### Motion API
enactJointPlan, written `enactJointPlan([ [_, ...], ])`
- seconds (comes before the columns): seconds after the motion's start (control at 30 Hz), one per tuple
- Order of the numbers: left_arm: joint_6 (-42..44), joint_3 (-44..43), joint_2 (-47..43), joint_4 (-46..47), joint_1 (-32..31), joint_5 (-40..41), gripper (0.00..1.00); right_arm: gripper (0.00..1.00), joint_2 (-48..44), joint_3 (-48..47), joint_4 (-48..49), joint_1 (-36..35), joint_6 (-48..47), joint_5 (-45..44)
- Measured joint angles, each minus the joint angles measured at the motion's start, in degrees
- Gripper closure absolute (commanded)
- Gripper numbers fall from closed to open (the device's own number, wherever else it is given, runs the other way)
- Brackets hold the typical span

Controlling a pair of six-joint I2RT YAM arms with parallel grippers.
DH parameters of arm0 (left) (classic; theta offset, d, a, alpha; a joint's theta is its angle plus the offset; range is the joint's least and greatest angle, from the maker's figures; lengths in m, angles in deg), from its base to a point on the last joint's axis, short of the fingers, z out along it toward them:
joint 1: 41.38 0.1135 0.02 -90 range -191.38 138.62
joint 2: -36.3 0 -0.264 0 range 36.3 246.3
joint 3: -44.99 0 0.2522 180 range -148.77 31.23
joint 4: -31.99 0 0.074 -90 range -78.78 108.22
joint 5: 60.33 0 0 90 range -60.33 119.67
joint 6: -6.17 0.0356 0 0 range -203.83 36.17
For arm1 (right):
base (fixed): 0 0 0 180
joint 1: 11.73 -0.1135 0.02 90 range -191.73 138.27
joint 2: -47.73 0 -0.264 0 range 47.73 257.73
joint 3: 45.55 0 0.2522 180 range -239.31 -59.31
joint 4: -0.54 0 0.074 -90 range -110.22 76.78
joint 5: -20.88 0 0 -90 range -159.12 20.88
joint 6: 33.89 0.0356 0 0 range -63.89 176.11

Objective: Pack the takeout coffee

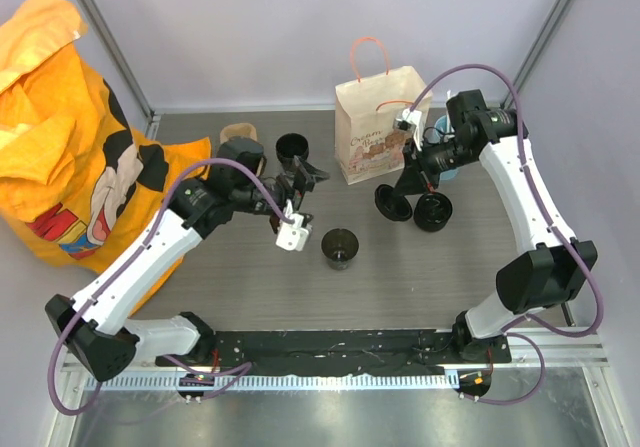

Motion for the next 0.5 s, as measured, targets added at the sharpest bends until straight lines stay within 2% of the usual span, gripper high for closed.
enactJointPlan([
  [0.27, 2.1, 0.1, 4.0, 6.5, -8.0, -2.0, 0.00, 0.88, 0.3, 0.2, -0.4, -3.6, -3.6, 0.9],
  [0.5, 2.2, -0.3, 8.4, 8.7, -10.8, -2.0, 0.02, 0.88, 0.3, 1.2, -0.6, -5.9, -3.9, 1.6],
])
